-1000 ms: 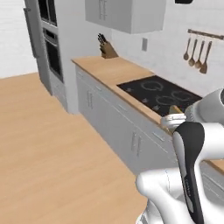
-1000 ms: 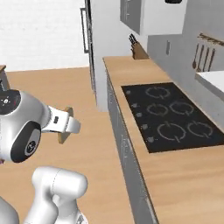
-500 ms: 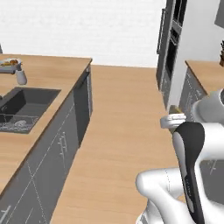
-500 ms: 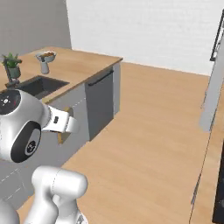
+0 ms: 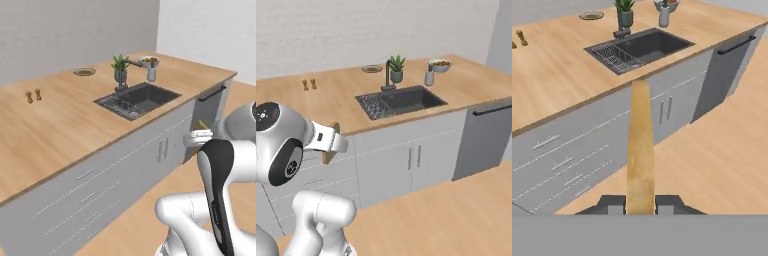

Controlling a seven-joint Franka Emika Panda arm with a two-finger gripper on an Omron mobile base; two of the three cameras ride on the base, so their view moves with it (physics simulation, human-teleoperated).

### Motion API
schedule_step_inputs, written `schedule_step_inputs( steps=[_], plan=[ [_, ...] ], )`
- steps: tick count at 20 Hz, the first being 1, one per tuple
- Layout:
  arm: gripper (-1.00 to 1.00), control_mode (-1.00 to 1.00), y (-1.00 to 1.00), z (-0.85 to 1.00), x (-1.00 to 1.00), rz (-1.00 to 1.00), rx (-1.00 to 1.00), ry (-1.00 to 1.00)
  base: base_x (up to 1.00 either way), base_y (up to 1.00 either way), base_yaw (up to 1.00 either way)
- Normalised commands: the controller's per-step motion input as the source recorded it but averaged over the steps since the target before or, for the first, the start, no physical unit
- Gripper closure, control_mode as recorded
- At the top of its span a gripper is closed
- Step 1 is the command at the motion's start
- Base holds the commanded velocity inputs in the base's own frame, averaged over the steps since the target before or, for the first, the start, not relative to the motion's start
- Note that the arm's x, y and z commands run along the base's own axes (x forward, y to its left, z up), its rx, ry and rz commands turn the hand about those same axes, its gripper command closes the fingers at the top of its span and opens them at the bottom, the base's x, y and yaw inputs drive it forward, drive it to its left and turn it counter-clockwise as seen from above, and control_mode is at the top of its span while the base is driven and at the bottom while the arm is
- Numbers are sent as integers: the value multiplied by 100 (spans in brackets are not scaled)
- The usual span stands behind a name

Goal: Start the toaster. Once the lever pops up, take the bread to the plate on the dining counter.

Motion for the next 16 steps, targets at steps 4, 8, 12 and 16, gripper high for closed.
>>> schedule_step_inputs(
  steps=[4, 8, 12, 16],
  plan=[
    [100, 100, 0, 0, 0, 0, 0, 0, -6, 56, 91],
    [100, 100, 0, 0, 0, 0, 0, 0, 0, 100, 68],
    [100, 100, 0, 0, 0, 0, 0, 0, 0, 100, 55],
    [100, 100, 0, 0, 0, 0, 0, 0, 12, 100, 35]
  ],
)
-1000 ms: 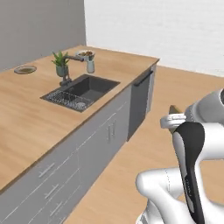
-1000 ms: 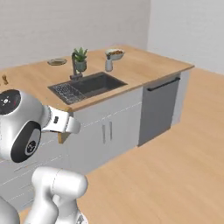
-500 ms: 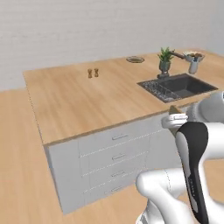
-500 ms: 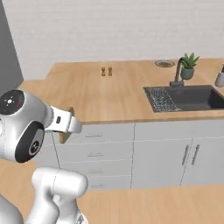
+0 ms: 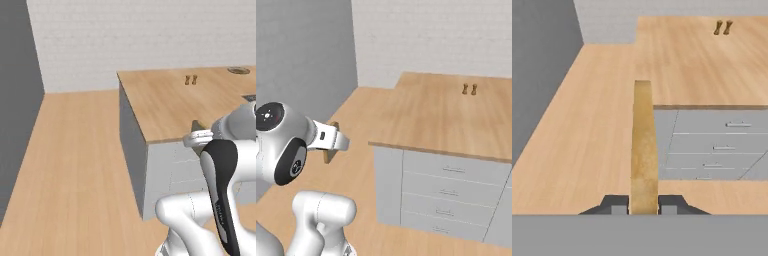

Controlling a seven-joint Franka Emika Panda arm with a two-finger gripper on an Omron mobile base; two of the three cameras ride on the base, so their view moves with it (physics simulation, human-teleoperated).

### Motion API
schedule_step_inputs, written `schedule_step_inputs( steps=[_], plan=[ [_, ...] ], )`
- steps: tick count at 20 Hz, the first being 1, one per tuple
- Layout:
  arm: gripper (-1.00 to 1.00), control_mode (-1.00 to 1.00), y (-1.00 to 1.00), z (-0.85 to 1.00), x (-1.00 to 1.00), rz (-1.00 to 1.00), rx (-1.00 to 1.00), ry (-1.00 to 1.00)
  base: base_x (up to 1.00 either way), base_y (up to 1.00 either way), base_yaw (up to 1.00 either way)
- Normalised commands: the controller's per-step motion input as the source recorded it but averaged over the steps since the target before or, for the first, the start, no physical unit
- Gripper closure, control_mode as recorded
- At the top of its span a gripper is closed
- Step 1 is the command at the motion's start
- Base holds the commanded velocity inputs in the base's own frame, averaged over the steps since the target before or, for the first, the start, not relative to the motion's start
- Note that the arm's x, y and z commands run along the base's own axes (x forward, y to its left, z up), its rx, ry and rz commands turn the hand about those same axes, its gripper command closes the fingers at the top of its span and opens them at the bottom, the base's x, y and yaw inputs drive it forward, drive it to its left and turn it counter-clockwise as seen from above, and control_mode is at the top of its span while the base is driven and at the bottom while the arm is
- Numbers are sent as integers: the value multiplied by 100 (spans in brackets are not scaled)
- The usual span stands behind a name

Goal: Start the toaster. Once the lever pops up, take the bread to the plate on the dining counter.

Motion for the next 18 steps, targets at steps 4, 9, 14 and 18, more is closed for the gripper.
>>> schedule_step_inputs(
  steps=[4, 9, 14, 18],
  plan=[
    [100, 100, 0, 0, 0, 0, 0, 0, 66, 97, 5],
    [100, 100, 0, 0, 0, 0, 0, 0, 84, 94, -14],
    [100, 100, 0, 0, 0, 0, 0, 0, 94, 86, -20],
    [100, 100, 0, 0, 0, 0, 0, 0, 100, 51, -13]
  ],
)
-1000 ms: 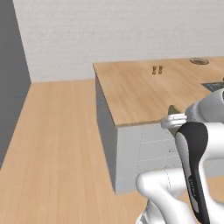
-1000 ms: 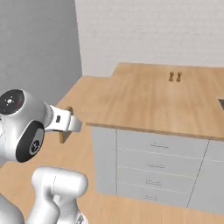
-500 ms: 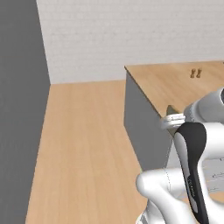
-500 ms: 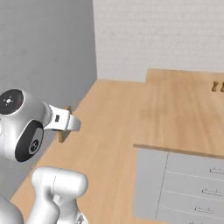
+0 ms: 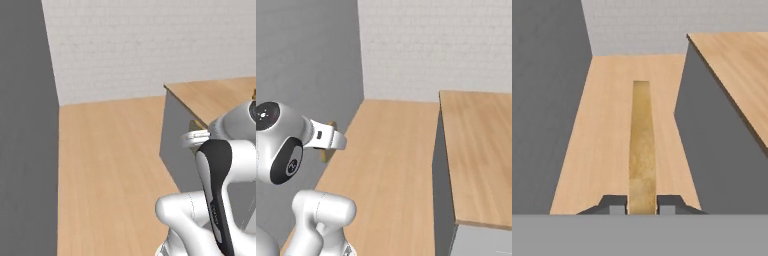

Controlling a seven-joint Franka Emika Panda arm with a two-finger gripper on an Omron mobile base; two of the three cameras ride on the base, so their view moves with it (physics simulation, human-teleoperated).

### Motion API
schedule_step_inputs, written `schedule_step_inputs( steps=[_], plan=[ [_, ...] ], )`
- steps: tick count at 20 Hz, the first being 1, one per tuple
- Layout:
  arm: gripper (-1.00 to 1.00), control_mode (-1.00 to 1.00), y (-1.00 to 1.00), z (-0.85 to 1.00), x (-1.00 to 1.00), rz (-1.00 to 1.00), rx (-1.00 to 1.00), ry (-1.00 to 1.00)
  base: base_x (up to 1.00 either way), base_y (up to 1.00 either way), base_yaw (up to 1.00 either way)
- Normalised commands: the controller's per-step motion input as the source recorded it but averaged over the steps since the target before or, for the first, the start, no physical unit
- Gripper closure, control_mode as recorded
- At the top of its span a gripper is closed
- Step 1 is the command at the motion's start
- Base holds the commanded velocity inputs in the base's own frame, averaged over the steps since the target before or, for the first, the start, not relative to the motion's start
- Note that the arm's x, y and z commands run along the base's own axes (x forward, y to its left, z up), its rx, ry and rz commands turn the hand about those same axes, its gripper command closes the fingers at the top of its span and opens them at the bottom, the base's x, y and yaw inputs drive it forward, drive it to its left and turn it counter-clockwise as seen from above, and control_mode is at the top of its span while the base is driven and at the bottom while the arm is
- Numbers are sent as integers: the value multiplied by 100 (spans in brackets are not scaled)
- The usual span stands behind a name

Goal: Start the toaster. Once the lever pops up, take the bread to the plate on the dining counter.

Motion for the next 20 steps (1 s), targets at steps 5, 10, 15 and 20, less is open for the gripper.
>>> schedule_step_inputs(
  steps=[5, 10, 15, 20],
  plan=[
    [100, 100, 0, 0, 0, 0, 0, 0, 100, 6, -6],
    [100, 100, 0, 0, 0, 0, 0, 0, 100, 2, -5],
    [100, 100, 0, 0, 0, 0, 0, 0, 100, 0, -2],
    [100, 100, 0, 0, 0, 0, 0, 0, 100, 0, -1]
  ],
)
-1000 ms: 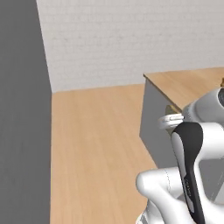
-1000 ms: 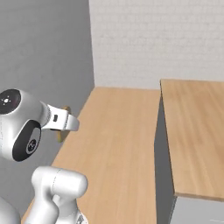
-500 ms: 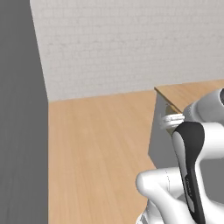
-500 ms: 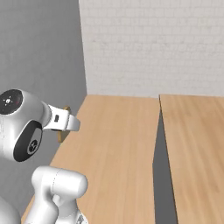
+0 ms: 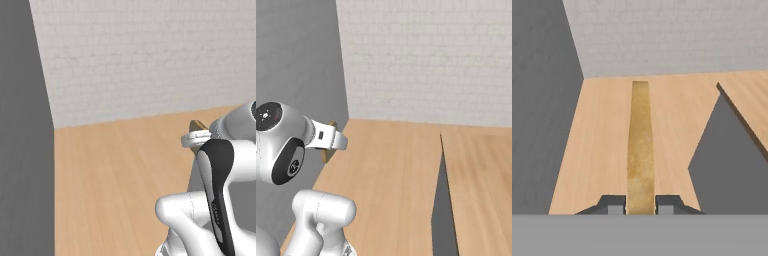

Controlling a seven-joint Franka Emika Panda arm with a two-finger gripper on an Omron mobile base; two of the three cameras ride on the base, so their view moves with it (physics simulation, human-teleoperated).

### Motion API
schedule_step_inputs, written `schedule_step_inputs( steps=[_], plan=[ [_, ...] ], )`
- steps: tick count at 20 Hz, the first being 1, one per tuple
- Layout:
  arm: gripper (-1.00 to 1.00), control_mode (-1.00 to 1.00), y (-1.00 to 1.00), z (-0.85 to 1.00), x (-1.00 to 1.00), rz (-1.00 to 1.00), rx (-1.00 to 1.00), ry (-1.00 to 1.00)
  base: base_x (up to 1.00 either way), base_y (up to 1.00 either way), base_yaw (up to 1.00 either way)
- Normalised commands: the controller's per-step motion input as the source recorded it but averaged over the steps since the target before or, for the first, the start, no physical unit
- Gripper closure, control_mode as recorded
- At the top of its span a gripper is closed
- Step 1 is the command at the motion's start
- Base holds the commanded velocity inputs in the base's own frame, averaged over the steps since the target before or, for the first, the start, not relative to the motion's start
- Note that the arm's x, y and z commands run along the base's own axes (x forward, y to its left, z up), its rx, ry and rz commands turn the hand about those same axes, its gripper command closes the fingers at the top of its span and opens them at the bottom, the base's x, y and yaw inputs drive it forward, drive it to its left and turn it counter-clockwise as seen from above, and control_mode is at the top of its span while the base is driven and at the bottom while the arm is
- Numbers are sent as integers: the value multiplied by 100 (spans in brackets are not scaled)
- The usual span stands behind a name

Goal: Start the toaster. Once the lever pops up, take the bread to the plate on the dining counter.

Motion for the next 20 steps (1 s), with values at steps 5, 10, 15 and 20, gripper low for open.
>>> schedule_step_inputs(
  steps=[5, 10, 15, 20],
  plan=[
    [100, 100, 0, 0, 0, 0, 0, 0, 100, 0, 0],
    [100, 100, 0, 0, 0, 0, 0, 0, 100, 1, 0],
    [100, 100, 0, 0, 0, 0, 0, 0, 100, 0, 0],
    [100, 100, 0, 0, 0, 0, 0, 0, 100, 0, 0]
  ],
)
